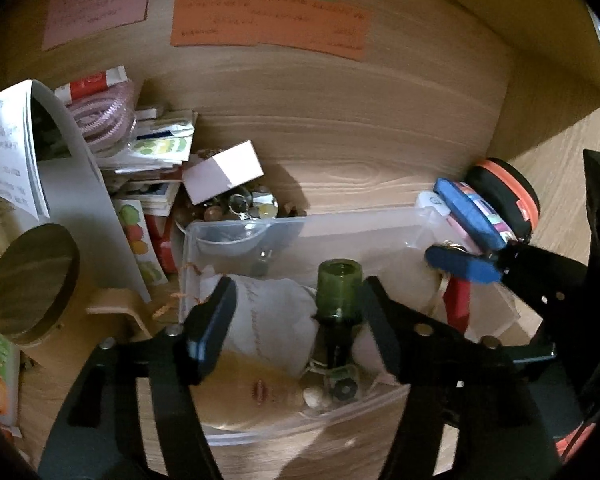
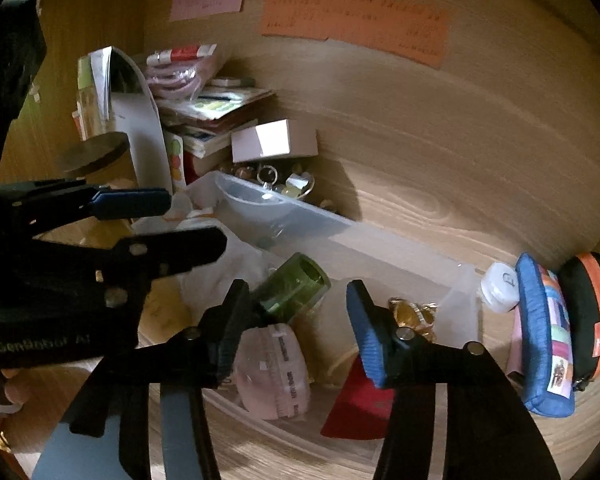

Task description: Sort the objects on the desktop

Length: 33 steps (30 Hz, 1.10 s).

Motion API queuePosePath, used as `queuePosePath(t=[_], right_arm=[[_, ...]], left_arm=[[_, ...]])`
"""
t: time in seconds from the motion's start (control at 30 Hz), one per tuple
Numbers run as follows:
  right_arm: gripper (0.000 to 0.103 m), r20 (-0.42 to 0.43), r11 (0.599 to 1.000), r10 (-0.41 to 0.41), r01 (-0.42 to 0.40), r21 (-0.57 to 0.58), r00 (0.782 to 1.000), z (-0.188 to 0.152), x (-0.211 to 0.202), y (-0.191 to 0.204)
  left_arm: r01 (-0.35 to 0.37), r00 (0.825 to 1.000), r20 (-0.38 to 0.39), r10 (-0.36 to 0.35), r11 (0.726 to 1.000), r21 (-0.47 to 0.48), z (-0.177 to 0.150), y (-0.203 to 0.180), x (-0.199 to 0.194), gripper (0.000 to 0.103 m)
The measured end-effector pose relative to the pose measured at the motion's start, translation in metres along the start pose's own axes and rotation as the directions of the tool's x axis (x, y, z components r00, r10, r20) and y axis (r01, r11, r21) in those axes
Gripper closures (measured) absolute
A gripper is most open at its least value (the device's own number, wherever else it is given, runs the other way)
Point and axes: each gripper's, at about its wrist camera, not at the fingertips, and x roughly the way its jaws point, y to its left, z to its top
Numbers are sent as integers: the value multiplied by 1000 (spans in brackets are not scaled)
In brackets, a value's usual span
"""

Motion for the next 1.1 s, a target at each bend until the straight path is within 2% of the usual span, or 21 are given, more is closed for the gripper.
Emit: queuePosePath(t=[0.03,0.1,0.23,0.33,0.37,0.47,0.67,0.9,1.1], right_arm=[[45,5,1000,-12,12,1,1000,0,-2,-1],[37,18,998,-59,59,3,998,1,-6,-3],[27,44,993,-116,116,-1,992,3,-20,-5],[22,57,989,-147,148,2,987,2,-31,-9],[21,57,986,-164,164,4,985,0,-35,-10],[19,47,983,-181,181,16,982,-5,-43,-15],[13,37,979,-196,194,65,980,-15,-63,-21],[10,62,974,-205,198,106,977,-28,-93,-21],[9,92,971,-210,196,139,973,-34,-115,-19]], left_arm=[[-2,1000,-1,2,1000,-1,0,-1,0,34],[-6,1000,-2,6,1000,-3,0,-2,-1,30],[-16,1000,5,16,1000,-13,2,-3,-10,27],[-32,999,11,32,999,-23,1,-3,-17,15],[-32,999,13,33,999,-31,0,-2,-20,11],[-21,1000,18,22,999,-45,-2,-3,-31,9],[-48,998,43,50,998,-50,-7,-10,-54,7],[-88,992,88,94,994,-69,-17,-15,-89,3],[-107,987,109,121,986,-128,-31,-13,-118,2]])
